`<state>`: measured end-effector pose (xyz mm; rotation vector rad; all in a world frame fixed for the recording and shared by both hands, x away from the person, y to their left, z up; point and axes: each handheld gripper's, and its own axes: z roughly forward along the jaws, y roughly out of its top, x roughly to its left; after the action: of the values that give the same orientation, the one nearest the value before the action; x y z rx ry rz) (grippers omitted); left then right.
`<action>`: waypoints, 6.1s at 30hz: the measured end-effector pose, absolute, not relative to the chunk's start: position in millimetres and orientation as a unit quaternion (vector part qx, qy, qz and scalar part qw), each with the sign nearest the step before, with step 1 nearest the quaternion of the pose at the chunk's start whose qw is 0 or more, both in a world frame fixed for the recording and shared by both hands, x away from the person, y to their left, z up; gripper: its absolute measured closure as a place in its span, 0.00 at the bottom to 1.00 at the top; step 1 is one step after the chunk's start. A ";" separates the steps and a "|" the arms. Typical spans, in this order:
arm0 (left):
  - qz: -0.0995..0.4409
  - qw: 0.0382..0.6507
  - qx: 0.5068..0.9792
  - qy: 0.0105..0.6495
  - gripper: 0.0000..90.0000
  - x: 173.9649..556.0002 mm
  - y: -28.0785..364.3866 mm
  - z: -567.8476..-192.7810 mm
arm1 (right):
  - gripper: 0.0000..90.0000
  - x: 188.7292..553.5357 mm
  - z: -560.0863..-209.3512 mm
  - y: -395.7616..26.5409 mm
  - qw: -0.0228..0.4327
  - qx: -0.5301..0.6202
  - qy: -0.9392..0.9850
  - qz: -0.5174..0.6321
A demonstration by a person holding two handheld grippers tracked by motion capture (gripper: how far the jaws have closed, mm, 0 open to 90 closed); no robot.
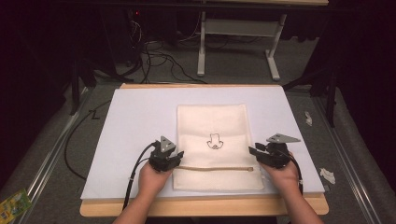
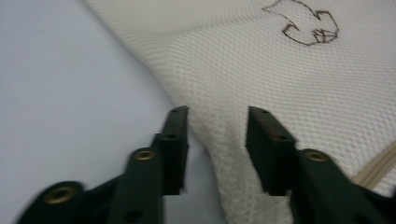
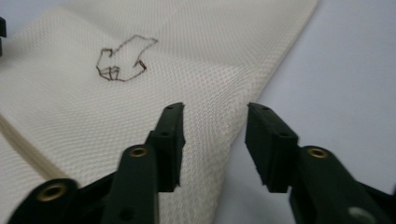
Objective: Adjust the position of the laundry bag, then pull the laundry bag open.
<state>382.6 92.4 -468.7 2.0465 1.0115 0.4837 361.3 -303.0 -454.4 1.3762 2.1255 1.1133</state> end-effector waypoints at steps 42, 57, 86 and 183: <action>0.114 0.467 0.813 0.330 0.40 344.9 76.5 -450.6 | 0.93 308.3 -468.9 -303.8 0.142 0.488 0.791 0.341; 0.070 0.484 0.823 0.288 0.42 331.9 27.6 -458.0 | 0.93 305.9 -463.8 -305.3 0.147 0.477 0.790 0.355; 0.016 0.476 0.827 0.298 0.73 330.7 -81.0 -472.2 | 0.94 300.0 -449.5 -301.1 0.172 0.451 0.787 0.384; 0.216 0.447 0.753 0.432 0.17 352.1 203.4 -451.5 | 0.21 302.7 -455.7 -391.5 0.272 0.554 0.674 0.407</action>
<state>352.1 203.4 -451.5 1.8632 1.0707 0.5350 302.7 -391.5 -455.7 1.4907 1.8149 1.0946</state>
